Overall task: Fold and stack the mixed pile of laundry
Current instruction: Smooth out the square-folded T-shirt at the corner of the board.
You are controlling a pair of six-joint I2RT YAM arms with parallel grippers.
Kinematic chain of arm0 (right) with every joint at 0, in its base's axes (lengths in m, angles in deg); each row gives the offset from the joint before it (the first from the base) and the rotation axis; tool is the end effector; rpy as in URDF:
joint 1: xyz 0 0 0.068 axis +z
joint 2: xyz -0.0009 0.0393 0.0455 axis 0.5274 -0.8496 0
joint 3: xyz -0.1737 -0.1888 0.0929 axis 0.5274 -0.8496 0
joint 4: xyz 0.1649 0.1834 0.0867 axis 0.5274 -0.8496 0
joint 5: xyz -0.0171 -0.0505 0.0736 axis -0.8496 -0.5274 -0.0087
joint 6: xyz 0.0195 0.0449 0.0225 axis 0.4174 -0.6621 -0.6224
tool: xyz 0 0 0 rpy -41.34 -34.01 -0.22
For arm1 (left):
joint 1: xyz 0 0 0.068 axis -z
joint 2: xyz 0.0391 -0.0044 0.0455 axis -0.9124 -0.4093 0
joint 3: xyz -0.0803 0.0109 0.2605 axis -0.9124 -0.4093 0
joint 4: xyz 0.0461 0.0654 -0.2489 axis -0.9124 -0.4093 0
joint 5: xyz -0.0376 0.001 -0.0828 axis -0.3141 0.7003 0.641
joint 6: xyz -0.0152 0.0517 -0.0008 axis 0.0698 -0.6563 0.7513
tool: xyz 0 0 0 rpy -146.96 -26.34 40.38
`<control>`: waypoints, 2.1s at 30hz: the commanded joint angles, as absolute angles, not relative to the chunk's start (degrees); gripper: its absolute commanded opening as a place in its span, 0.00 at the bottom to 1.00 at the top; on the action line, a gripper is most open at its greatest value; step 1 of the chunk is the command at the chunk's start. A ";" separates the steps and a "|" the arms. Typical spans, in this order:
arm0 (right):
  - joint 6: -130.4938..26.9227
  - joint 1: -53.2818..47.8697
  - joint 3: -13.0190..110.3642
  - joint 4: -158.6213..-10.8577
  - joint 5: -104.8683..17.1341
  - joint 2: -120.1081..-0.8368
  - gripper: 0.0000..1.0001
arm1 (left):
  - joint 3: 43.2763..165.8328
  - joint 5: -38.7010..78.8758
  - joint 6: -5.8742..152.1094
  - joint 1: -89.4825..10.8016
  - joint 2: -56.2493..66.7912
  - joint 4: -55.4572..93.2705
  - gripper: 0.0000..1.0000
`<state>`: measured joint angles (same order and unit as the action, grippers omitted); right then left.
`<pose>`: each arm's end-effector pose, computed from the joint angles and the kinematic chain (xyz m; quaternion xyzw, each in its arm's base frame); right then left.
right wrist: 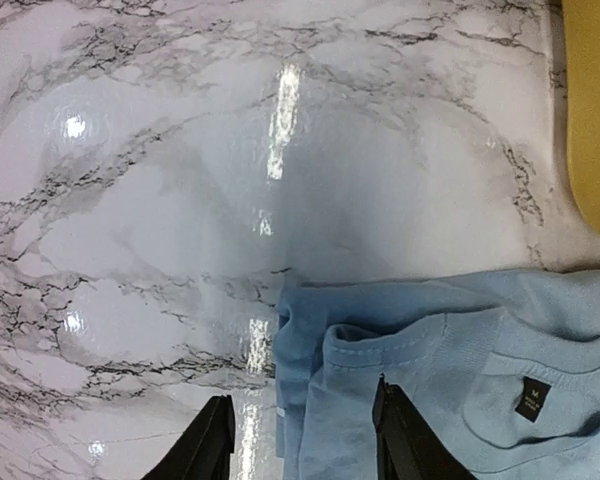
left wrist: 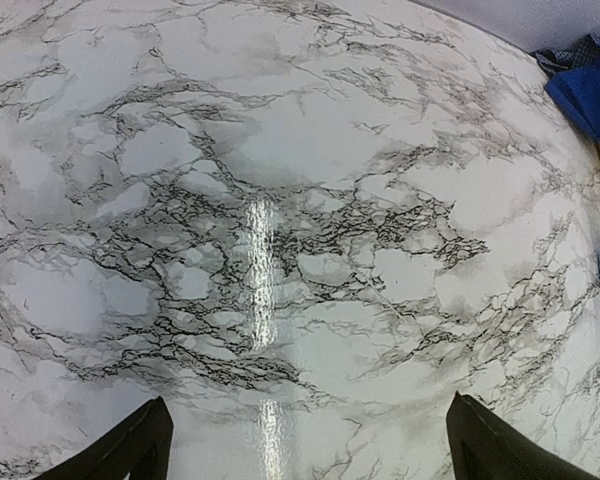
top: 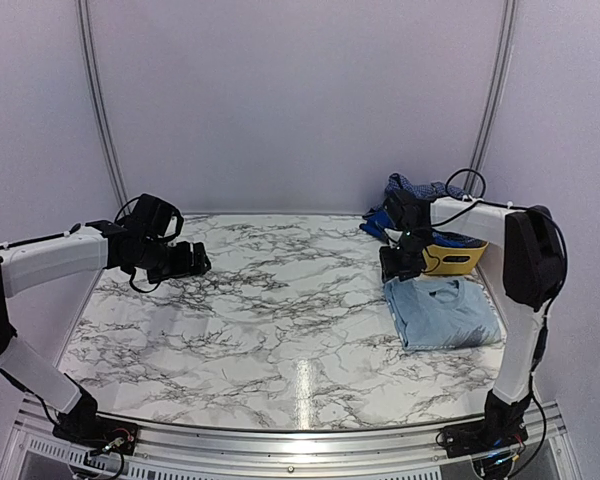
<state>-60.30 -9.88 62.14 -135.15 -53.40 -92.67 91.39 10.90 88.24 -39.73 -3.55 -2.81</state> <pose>0.3718 0.1486 0.2046 -0.0552 0.9900 0.0257 0.1274 0.2861 -0.1396 0.2488 -0.0078 0.9233 -0.1641 0.3473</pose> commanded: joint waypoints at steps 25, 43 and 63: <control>-62.03 -5.05 45.31 -134.96 -70.70 -90.31 0.45 | 91.27 12.62 89.36 -40.44 -4.29 -0.87 0.99; -56.91 -12.76 36.98 -134.43 -68.81 -80.90 0.51 | 92.19 13.19 88.70 -41.04 -5.34 -0.86 0.99; -47.46 -29.47 97.78 -137.71 -65.94 -92.18 0.98 | 96.45 6.30 90.12 -41.05 0.83 -1.96 0.99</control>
